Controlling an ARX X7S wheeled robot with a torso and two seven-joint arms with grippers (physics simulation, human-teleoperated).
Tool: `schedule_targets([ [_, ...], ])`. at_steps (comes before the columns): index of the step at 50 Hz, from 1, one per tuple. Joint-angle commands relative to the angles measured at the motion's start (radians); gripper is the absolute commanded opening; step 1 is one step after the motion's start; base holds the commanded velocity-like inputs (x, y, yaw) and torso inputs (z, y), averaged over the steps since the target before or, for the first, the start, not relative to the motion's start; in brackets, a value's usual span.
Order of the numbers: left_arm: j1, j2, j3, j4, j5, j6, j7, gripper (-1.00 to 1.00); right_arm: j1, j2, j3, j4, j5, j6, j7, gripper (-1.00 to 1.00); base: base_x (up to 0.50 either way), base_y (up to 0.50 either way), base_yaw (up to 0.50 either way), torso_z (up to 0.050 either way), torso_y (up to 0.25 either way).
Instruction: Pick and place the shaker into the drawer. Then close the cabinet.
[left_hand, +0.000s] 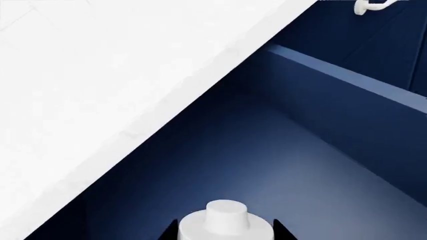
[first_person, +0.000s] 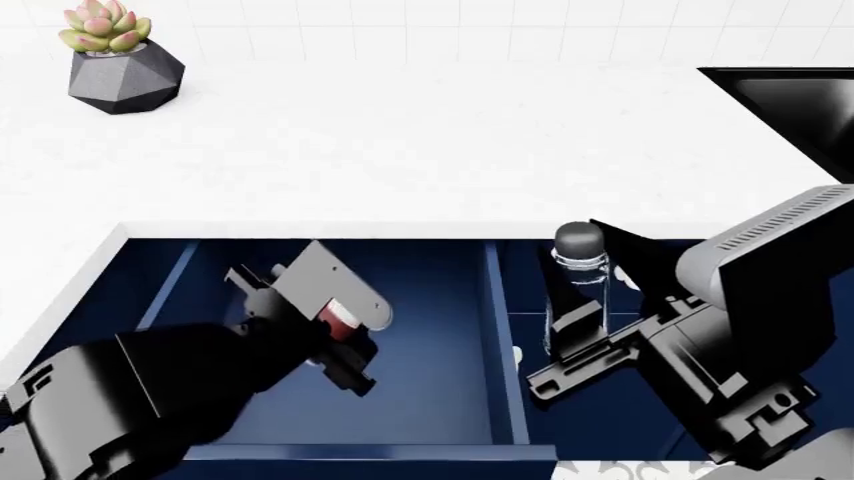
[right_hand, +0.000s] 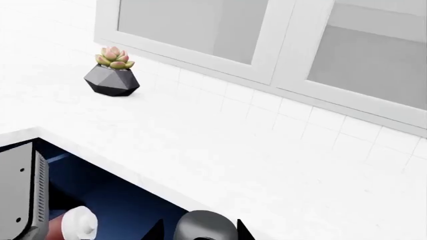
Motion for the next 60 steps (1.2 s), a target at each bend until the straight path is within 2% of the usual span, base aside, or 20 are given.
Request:
schedule_targets([
  [1,0.041,0.026,0.032,-0.091,0.037,0.042,0.007,-1.0,-0.002,0.0,0.003,-0.001,-0.002,0.0,-0.001,-1.0,0.0,0.0,0.0,0.0,0.0],
  [17,0.101,0.059,0.075,-0.2,0.099,0.117,0.022,-1.0,-0.03,0.0,-0.002,-0.016,-0.022,0.0,-0.001,-1.0,0.0,0.0,0.0,0.0,0.0],
  [30,0.124,0.047,0.077,-0.186,0.095,0.122,0.014,-1.0,-0.028,0.0,-0.003,-0.017,-0.021,0.0,-0.001,-1.0,0.0,0.0,0.0,0.0,0.0],
  [31,0.124,0.044,0.074,-0.179,0.09,0.119,0.011,1.0,-0.026,0.0,-0.002,-0.015,-0.019,0.0,-0.001,-1.0,0.0,0.0,0.0,0.0,0.0],
  [40,0.103,-0.03,-0.001,0.043,0.006,0.086,-0.044,1.0,-0.016,0.0,0.001,-0.01,-0.005,0.0,-0.001,-1.0,0.0,0.0,0.0,0.0,0.0],
  [48,0.084,-0.077,-0.141,0.314,-0.191,0.031,-0.195,1.0,-0.002,0.0,0.004,0.001,0.002,0.0,-0.001,-1.0,0.0,0.0,0.0,0.0,0.0],
  [60,0.111,-0.124,-0.27,0.481,-0.375,0.059,-0.355,1.0,0.005,0.0,0.02,0.02,0.025,0.0,-0.001,-1.0,0.0,0.0,0.0,0.0,0.0],
])
